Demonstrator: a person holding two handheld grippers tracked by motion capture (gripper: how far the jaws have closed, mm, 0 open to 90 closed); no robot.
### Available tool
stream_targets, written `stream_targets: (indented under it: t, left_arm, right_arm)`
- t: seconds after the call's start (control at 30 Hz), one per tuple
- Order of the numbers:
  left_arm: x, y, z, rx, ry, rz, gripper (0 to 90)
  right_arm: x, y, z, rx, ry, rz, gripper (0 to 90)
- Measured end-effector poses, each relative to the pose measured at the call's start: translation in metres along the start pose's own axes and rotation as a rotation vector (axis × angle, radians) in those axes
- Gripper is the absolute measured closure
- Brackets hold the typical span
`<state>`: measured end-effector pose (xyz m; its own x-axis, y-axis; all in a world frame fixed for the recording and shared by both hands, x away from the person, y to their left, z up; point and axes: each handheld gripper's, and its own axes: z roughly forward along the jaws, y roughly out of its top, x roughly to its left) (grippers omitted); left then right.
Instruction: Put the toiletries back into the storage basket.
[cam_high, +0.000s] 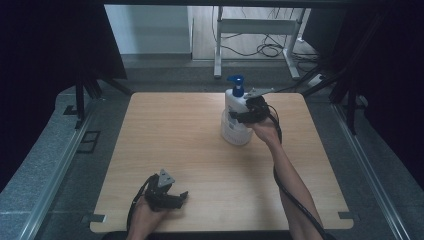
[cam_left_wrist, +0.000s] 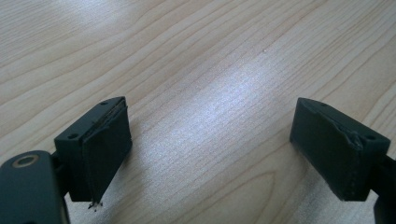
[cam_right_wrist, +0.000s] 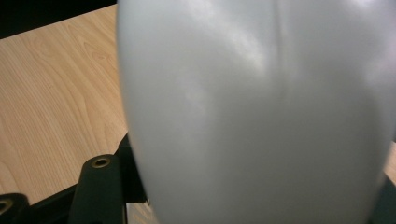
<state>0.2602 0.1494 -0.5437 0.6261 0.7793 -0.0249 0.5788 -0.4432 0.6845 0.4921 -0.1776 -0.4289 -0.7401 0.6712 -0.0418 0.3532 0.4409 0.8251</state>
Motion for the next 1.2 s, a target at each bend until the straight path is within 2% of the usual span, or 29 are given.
stream_targets:
  t: [0.2, 0.7, 0.93, 1.2]
  left_arm:
    - [0.0, 0.0, 0.0, 0.0, 0.001, 0.001, 11.9]
    - [0.0, 0.0, 0.0, -0.001, 0.0, -0.002, 11.9]
    - [0.0, 0.0, 0.0, -0.003, -0.001, -0.002, 11.9]
    - [0.0, 0.0, 0.001, -0.003, 0.0, -0.002, 11.9]
  right_arm:
    - [0.001, -0.005, 0.004, 0.008, -0.001, -0.005, 37.2]
    - [-0.004, -0.01, -0.001, 0.009, 0.024, 0.016, 35.7]
    - [-0.001, -0.008, -0.002, 0.001, 0.03, 0.014, 31.2]
    - [-0.001, 0.001, -0.01, -0.03, 0.007, 0.014, 24.7]
